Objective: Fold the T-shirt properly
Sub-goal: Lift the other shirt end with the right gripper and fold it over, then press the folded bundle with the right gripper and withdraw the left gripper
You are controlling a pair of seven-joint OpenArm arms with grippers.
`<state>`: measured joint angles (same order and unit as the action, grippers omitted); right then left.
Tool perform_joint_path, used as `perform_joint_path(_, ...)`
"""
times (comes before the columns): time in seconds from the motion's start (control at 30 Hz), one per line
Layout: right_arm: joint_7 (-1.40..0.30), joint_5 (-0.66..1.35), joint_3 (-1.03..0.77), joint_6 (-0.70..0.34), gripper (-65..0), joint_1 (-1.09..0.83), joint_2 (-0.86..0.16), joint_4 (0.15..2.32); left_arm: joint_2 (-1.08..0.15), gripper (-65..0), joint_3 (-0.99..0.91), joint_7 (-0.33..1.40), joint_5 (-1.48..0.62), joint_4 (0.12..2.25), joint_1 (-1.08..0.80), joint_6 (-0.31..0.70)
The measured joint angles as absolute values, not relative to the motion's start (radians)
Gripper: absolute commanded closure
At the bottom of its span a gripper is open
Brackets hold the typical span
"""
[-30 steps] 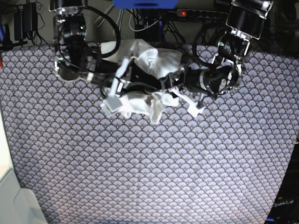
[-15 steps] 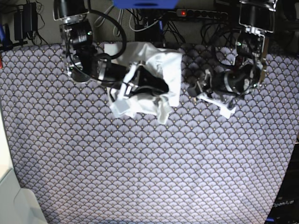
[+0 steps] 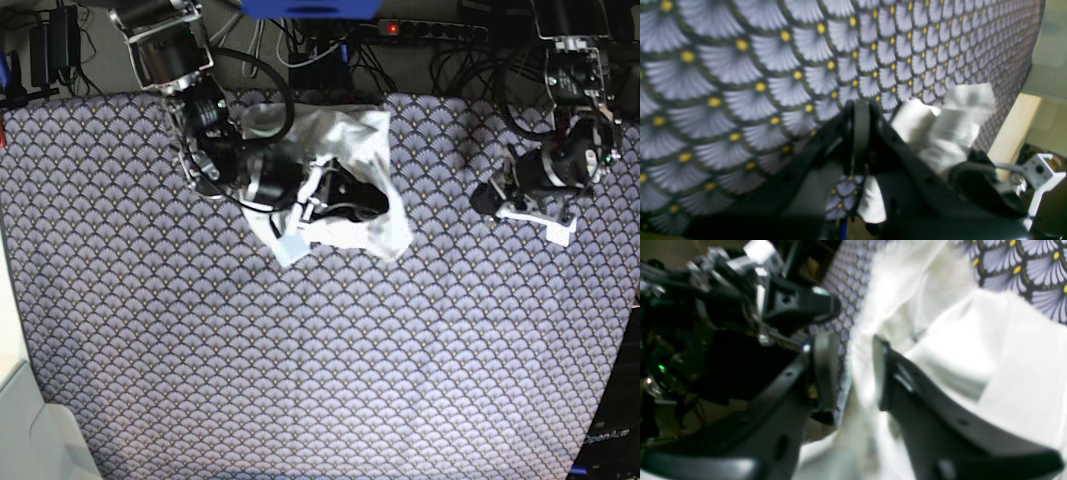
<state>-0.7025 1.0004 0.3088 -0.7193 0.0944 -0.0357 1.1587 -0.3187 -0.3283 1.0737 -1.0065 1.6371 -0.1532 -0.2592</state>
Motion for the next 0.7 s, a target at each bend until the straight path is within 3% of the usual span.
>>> perform_joint_path(0.1, -0.687, 1.002, 0.306, -0.728, -26.8, 0.075, -0.033, 1.164, -0.317, -0.5, -0.339, 1.081, -1.004, 1.636, -0.169, -0.262)
perform_joint_path(0.37, -0.705, 0.998, 0.306, -0.731, -26.5, 0.065, -0.038, 1.188, -0.318, -0.5, -0.339, 1.081, -1.007, 1.636, -0.166, -0.259)
perform_joint_path(0.7, -0.767, 0.952, 0.315, -0.688, -26.5, -0.084, -0.120, 1.504, -0.318, -0.7, -0.339, 1.077, -1.007, 1.635, -0.162, -0.258)
